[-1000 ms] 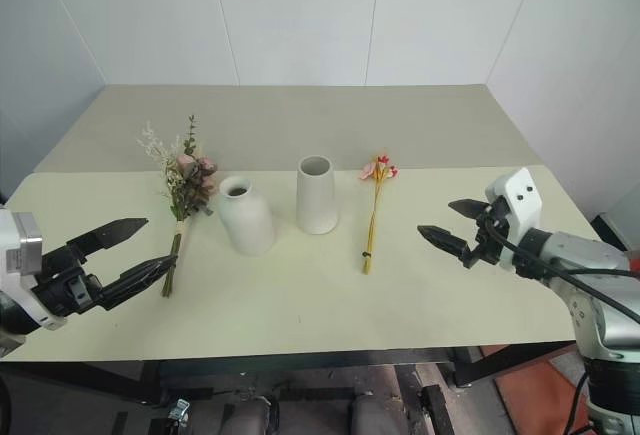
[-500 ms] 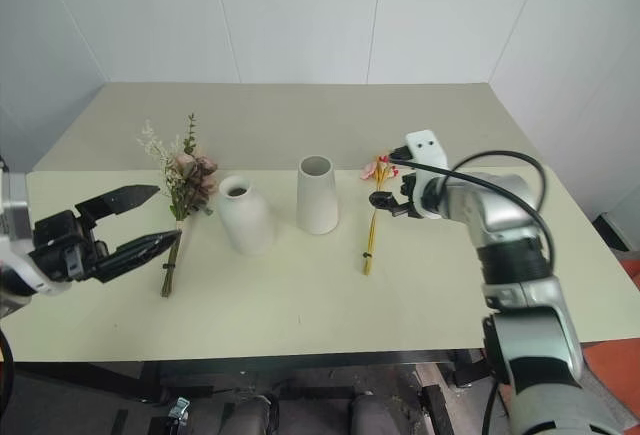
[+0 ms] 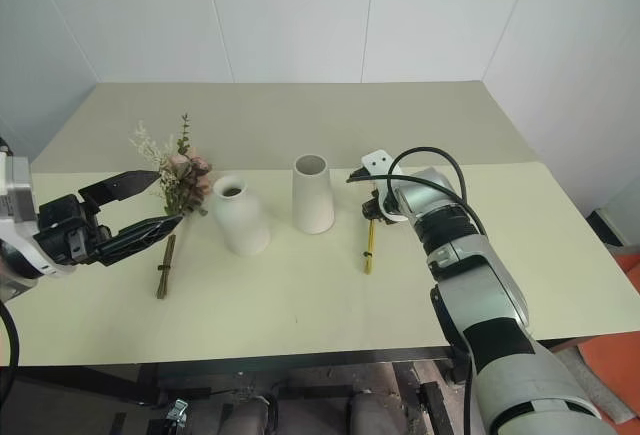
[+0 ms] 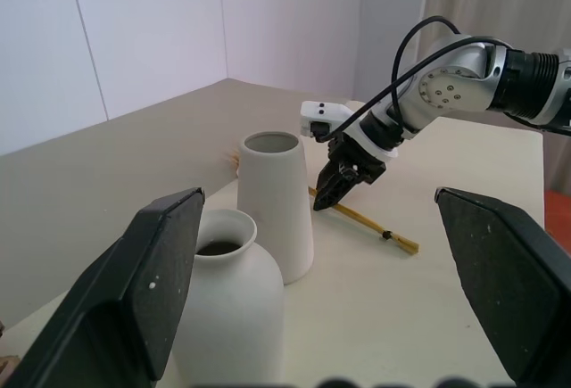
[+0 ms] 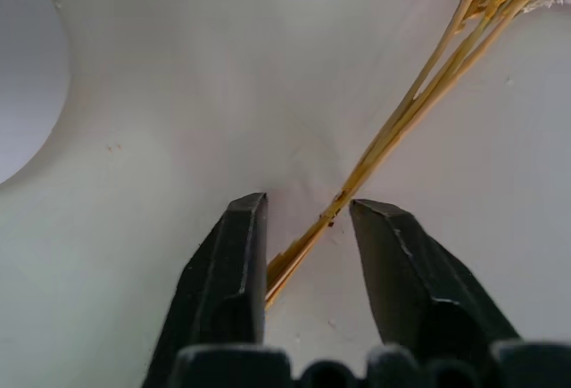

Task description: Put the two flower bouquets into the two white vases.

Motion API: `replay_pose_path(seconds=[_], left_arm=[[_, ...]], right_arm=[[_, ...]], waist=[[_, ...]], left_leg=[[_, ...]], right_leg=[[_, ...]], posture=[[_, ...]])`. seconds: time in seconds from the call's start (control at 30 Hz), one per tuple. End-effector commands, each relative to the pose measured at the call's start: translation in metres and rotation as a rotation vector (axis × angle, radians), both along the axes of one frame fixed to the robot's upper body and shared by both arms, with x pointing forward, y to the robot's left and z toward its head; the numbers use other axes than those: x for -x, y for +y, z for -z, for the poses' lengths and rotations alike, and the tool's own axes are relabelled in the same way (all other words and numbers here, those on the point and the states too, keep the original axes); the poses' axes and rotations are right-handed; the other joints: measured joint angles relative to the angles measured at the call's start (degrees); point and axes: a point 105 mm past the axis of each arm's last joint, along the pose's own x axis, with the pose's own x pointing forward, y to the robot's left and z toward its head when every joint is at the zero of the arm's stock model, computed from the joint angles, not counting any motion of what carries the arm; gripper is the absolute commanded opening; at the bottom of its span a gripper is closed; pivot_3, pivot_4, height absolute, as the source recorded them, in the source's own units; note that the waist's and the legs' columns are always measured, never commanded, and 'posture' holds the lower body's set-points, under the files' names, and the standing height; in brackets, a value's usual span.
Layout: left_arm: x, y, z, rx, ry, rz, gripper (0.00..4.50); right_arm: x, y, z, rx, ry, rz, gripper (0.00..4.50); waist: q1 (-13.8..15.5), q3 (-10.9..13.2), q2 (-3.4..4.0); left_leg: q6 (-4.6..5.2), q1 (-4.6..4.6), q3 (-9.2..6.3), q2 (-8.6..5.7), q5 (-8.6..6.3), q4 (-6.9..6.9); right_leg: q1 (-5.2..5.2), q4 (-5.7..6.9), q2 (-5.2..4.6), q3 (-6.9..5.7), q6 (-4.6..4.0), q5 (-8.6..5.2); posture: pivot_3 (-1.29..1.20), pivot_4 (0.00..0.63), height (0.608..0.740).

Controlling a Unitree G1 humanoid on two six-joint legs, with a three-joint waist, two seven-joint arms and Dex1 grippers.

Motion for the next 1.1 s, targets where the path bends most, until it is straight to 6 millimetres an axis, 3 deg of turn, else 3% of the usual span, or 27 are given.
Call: replay_pose_path(seconds=[0.03,0.1,0.2,0.3,0.37,0.5,0.6,0.7,0.87,0.97,1.1], left_arm=[[0.004,0.001,-0.010,-0.010,-0.063,-0.013,4.50],[0.004,-0.001,-0.010,-0.010,-0.062,-0.013,4.50],[0.004,-0.001,-0.010,-0.007,-0.062,-0.015,4.50],[0.004,0.000,-0.009,-0.002,-0.057,-0.014,4.50],[0.003,-0.001,-0.008,0.001,-0.046,-0.006,4.50],[-0.001,-0.002,-0.006,0.004,-0.026,0.011,4.50],[-0.006,-0.004,-0.005,0.004,-0.019,0.020,4.50],[-0.008,-0.006,-0.004,0.002,-0.015,0.027,4.50],[-0.010,-0.007,-0.003,-0.005,-0.011,0.028,4.50],[-0.009,-0.007,-0.003,-0.008,-0.011,0.026,4.50],[-0.007,-0.006,-0.003,-0.009,-0.009,0.028,4.50]], right_arm=[[-0.008,0.003,-0.017,-0.005,-0.071,-0.009,0.74],[-0.012,-0.001,-0.024,-0.046,-0.093,0.038,0.07],[-0.023,-0.014,-0.046,-0.149,-0.195,0.161,0.01],[-0.034,-0.032,-0.083,-0.283,-0.371,0.287,0.01],[-0.036,-0.038,-0.120,-0.397,-0.538,0.317,0.01],[-0.007,-0.028,-0.221,-0.846,-0.886,0.182,0.01],[0.023,-0.006,-0.255,-1.055,-0.963,0.014,0.01],[0.042,0.025,-0.258,-1.114,-0.970,-0.120,0.01],[0.052,0.070,-0.238,-1.092,-0.938,-0.266,0.01],[0.049,0.083,-0.224,-1.053,-0.932,-0.291,0.01],[0.037,0.087,-0.207,-1.002,-0.943,-0.261,0.01]], waist=[[-0.2,0.0,0.00],[-0.3,0.0,0.00],[-0.3,0.0,0.01],[-0.3,0.0,0.03],[-0.3,0.0,0.03],[-0.3,0.1,0.21],[-0.5,0.2,0.29],[-0.5,0.2,0.29],[-0.4,0.2,0.30],[-0.3,0.2,0.32],[-0.2,0.2,0.31]], left_leg=[[0.00,0.00,0.00,0.00,0.00,0.00],[0.00,0.00,0.00,0.00,0.00,0.00],[0.00,0.01,-0.01,0.01,0.00,0.00],[0.00,-0.01,-0.01,0.00,0.00,0.00],[0.00,-0.01,-0.01,0.00,0.00,-0.01],[0.01,-0.02,-0.01,0.00,0.00,-0.02],[0.01,-0.01,-0.01,0.08,0.00,-0.04],[0.01,0.07,-0.02,0.15,0.00,-0.05],[0.00,0.14,-0.02,0.18,0.00,-0.03],[0.01,0.09,-0.01,0.18,0.00,-0.04],[0.00,0.03,-0.02,0.17,0.00,-0.05]], right_leg=[[0.00,0.00,0.00,0.00,-0.01,0.00],[0.00,0.00,0.00,0.00,0.00,0.01],[0.00,0.02,0.01,0.00,-0.03,0.02],[0.00,0.00,0.00,0.00,-0.03,0.02],[0.00,0.00,0.00,0.00,-0.03,0.02],[0.00,-0.01,0.02,0.01,0.01,-0.01],[-0.01,0.03,0.09,0.02,0.07,-0.04],[0.01,0.10,0.15,0.02,0.04,-0.03],[0.04,0.14,0.16,0.02,0.04,-0.03],[-0.01,0.13,0.16,0.02,-0.05,0.02],[-0.02,0.09,0.15,0.01,-0.17,0.06]], posture=[[0.00,0.150,0.740],[0.00,0.150,0.740],[0.00,0.150,0.740],[0.00,0.150,0.740],[0.00,0.150,0.740],[0.00,0.150,0.740],[0.00,0.150,0.740],[0.00,0.150,0.740],[0.00,0.150,0.740],[0.00,0.150,0.740],[0.00,0.150,0.740]])
